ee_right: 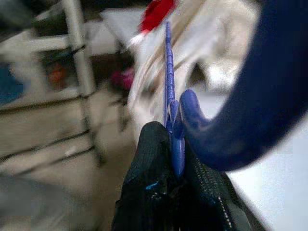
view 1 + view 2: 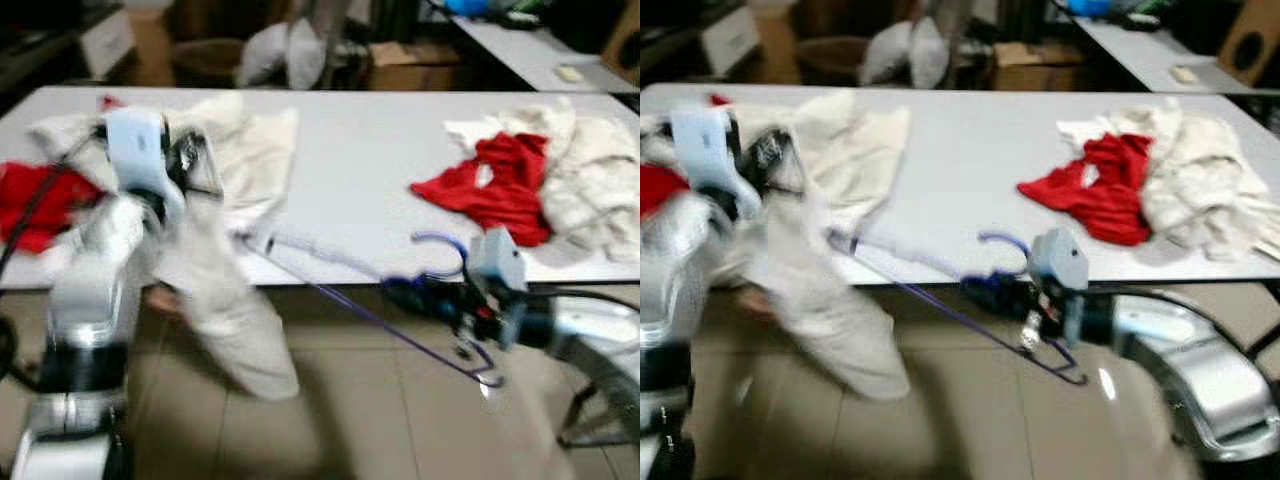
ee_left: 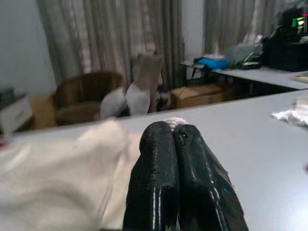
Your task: Hang hanger
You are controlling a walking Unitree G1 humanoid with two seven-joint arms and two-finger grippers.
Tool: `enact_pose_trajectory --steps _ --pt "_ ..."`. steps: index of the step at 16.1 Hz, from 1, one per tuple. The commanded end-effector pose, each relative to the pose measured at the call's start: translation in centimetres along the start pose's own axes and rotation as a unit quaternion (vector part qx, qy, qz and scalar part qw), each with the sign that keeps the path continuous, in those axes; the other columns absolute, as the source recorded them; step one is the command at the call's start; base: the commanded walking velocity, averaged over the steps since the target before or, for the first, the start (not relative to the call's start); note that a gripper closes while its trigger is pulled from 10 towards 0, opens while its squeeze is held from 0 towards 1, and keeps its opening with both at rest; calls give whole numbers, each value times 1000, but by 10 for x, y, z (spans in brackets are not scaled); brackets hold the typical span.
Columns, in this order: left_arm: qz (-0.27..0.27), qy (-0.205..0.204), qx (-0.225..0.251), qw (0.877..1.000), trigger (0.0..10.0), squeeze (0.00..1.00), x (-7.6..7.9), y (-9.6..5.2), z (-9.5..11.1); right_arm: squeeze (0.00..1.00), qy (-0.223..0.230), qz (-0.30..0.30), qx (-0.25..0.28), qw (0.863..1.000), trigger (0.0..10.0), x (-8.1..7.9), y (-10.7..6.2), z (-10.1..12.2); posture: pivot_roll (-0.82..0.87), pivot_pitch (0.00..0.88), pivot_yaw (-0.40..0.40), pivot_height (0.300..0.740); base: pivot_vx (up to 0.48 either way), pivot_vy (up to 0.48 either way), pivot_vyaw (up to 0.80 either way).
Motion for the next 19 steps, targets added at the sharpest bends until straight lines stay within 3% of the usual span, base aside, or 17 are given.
enact_pose_trajectory --steps 1,3,5,8,10,13,14,16,17,18,19 --pt "-7 18 21 1000 10000 0 0 7 13 0 -4 36 1 999 10000 -3 -7 8 -108 0 2 740 386 0 0" --pt "1 34 31 999 10000 0 -14 16 25 0 4 78 4 997 10000 -4 -16 17 -100 0 -5 740 386 0 0" --pt "-9 38 57 998 10000 0 -21 24 45 0 -11 113 -20 993 10000 0 -13 16 -100 0 -2 740 386 0 0" --pt "-68 -2 98 993 10000 0 -4 22 72 0 -46 102 -50 992 10000 18 23 7 -91 0 2 740 389 0 0" --pt "-105 -19 123 987 10000 0 8 15 91 0 -66 78 -40 994 10000 35 47 12 -81 0 -6 740 388 0 0" --pt "-148 -26 156 976 10000 0 22 3 117 0 -105 -3 -4 994 10000 74 80 40 -60 0 -24 740 389 0 0" --pt "-163 -34 178 970 10000 0 25 -5 133 0 -130 -80 19 988 10000 103 86 64 -48 0 -36 740 382 0 0" --pt "-172 -47 197 964 10000 0 24 -12 146 0 -143 -157 52 976 10000 129 83 90 -44 0 -40 740 388 0 0" --pt "-172 -58 223 958 10000 0 19 -20 160 0 -179 -255 134 941 10000 153 66 141 -43 0 -40 740 386 0 0" --pt "-166 -76 252 950 10000 0 11 -29 175 0 -215 -328 228 891 10000 163 40 190 -43 0 -40 740 386 0 0" --pt "-157 -84 271 946 10000 0 2 -36 184 0 -223 -353 297 859 10000 163 20 218 -43 0 -41 740 386 0 0"
Point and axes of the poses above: a point about 5 cm out from each wrist's last joint towards the gripper, its own y axis pointing out of the wrist towards the gripper, its own z axis along the axis of the wrist's last joint, x = y × z, the point moved 4 cm from there along y, pointing out of the wrist towards the gripper, and after that the axes turned 2 degrees about -y, right-handed, at the moved point
